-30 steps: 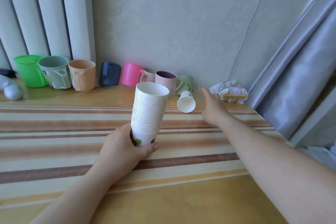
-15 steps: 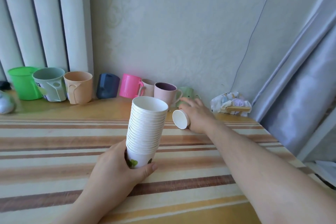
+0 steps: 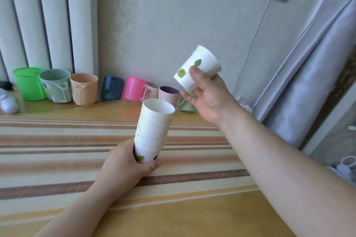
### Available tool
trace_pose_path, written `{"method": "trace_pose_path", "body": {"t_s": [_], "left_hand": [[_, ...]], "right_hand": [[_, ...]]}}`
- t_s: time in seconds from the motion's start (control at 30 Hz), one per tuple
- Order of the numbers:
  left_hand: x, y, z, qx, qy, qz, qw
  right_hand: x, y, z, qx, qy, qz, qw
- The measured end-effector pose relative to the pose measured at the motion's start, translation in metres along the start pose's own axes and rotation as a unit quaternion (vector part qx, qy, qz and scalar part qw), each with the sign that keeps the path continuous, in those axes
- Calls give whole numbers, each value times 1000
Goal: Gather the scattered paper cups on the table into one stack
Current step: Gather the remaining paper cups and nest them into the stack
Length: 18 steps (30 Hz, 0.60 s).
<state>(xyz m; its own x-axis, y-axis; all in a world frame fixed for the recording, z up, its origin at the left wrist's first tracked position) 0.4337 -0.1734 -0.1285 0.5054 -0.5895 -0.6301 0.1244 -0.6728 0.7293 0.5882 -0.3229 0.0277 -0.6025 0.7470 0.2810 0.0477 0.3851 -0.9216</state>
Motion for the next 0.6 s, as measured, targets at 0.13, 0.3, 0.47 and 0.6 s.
{"method": "trace_pose_path", "body": {"t_s": [0.13, 0.3, 0.47, 0.6], "left_hand": [[2, -2, -1, 6, 3, -1, 1000], [4, -4, -1, 11, 2, -5, 1000], [3, -4, -1, 14, -4, -2, 1000], [9, -1, 1, 30, -48, -2, 998]], "right_hand": [[30, 14, 20, -21, -43, 163, 986], [33, 48, 35, 24, -43, 189, 981], [23, 76, 53, 56, -31, 179, 982], [11, 118, 82, 78, -33, 321, 943]]}}
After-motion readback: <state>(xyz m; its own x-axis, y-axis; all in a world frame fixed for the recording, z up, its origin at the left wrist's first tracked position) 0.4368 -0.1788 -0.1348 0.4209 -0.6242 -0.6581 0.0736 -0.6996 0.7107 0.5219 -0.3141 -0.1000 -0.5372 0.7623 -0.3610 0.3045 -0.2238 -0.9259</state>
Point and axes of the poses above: each hand's wrist, its own z-axis away from the middle knuckle, its own x-axis out of the palm, y = z × x, the point moved 7 cm from there along -z, towards the middle knuckle, and after that the axes turned 3 degrees about -z, right-handed, at the moved point
